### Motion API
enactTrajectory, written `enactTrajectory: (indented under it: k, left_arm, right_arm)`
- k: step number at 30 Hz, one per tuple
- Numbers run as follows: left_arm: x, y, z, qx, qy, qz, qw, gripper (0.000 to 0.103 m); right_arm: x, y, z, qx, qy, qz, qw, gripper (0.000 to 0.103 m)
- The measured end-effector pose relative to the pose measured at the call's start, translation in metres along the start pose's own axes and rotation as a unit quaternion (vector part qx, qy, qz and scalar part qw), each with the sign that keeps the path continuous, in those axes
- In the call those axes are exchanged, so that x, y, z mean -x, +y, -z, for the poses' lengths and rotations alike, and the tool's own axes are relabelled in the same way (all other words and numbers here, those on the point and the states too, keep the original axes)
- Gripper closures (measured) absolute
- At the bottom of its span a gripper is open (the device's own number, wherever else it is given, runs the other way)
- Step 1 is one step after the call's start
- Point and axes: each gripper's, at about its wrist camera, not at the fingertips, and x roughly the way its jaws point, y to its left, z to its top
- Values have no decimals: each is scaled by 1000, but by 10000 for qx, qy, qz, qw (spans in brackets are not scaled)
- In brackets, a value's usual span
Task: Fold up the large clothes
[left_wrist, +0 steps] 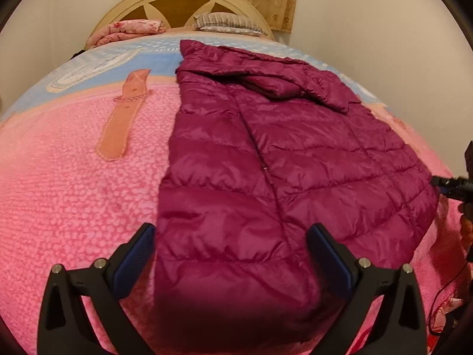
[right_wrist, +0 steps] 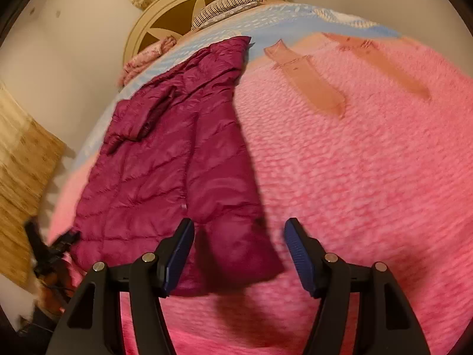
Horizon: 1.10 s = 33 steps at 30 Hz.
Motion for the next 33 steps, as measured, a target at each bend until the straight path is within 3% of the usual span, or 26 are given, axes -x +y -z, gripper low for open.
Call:
enactTrajectory:
  k: [1,2,3,4,6,7,8,9,13,14,15,19,25,29,33]
  left_arm:
    - [0,2,1,54,-15,55,10000,1]
    - [1,4,3,122,-26,120,9998,9]
    - [3,7,5,157,-51,173,9997,20]
    - [6,7,7,112,-120,143,9998,26]
    - [13,5,10,-96,-236,26,9997,59]
    - [16,6,11,-161,-268,-13,9995,70]
    - [22,8,11,-200,-285,201,9992,95]
    - [28,11,11,-133,-306,466,9984,96]
    - [51,2,14,-412,-620,641,9952,97]
    - [58,2,15,-339,-699,834,9935,98]
    - [67,6,16,-169,-791,1122,9904,98]
    - [102,17,16,192,-1162,1713,9781,98]
    - [160,10,13,126,-1630,2476,9550,98]
    - [179,7,7,142,-1804,2781,9433,98]
    - [168,13,-20,221,-1854,2823,9410,98]
  right_arm:
    - [-1,5,1,114,3,79,9999,39]
    - [-1,7,2,145,-5,104,9998,49]
    - [-2,5,3,74,52,-13,10000,79]
    - [-4,1,4,-83,152,-248,9995,86]
    - [-6,-2,7,-169,183,-402,9989,92]
    - [-4,-2,9,-150,175,-466,9986,94]
    - [-3,-2,10,-159,166,-544,9983,96]
    - [0,0,12,-143,138,-616,9979,97]
    - [15,12,16,-28,2,-854,9963,98]
    - [19,13,16,-19,-28,-898,9960,98]
    - [25,15,18,-13,-54,-952,9954,99]
    - [53,18,23,-18,-119,-1216,9925,99]
    - [115,23,30,-89,-389,-1781,9832,99]
    - [153,23,27,-293,-703,-2244,9715,99]
    - [170,29,4,-233,-1067,-2437,9637,99]
